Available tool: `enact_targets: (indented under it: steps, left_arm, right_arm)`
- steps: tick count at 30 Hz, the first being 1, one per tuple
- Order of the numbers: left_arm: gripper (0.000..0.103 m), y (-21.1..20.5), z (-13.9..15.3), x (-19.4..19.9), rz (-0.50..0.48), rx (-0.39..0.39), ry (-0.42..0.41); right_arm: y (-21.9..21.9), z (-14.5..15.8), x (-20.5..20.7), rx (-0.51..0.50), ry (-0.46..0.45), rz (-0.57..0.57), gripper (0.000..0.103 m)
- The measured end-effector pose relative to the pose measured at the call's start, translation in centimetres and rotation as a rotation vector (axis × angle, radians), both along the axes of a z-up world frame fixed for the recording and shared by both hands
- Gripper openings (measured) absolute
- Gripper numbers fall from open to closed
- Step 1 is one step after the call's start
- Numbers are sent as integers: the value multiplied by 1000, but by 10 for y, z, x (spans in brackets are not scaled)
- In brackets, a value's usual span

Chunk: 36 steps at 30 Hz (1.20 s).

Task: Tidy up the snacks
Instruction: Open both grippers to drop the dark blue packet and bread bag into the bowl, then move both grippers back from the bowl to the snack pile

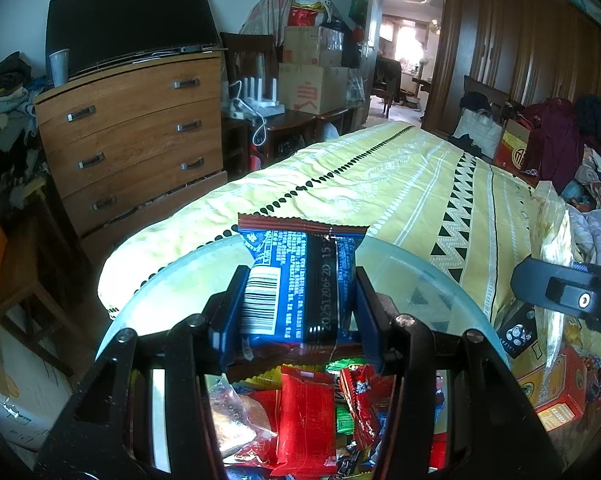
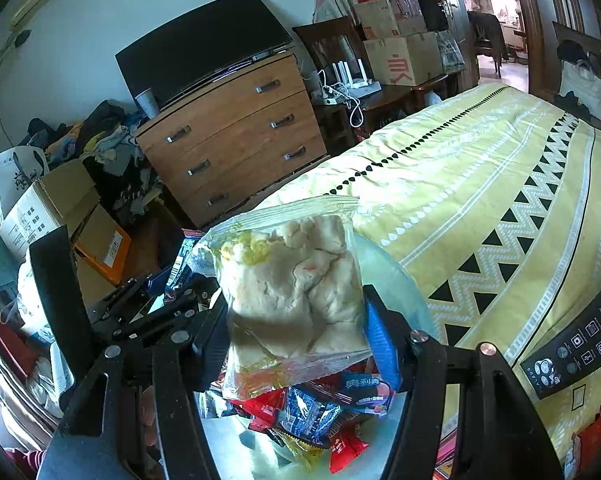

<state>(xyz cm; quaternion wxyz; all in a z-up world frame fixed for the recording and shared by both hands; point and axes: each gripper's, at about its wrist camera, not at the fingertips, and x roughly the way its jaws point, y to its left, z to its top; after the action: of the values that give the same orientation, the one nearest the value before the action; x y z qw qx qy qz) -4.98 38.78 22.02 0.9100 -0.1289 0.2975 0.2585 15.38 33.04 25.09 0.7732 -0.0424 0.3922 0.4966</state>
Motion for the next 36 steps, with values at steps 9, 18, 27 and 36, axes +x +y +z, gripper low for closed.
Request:
enact_targets:
  steps: [9,18,27,36]
  left_arm:
    - [50,2,-5,3,-2,-9,16]
    - [70,3,-8,6,12,-4,32]
    - [84,-26,20,-13,-59,15,-61]
    - [94,-98,44,-32,-236,1,-176]
  right_arm:
    - [0,-8,0,-7,6,-9,65]
    - [2,-9,7,-13,24,-23,71]
    - [-79,18,-40,133,-87,-60,73]
    - [-328,-60,-59,-42,-46,-484,80]
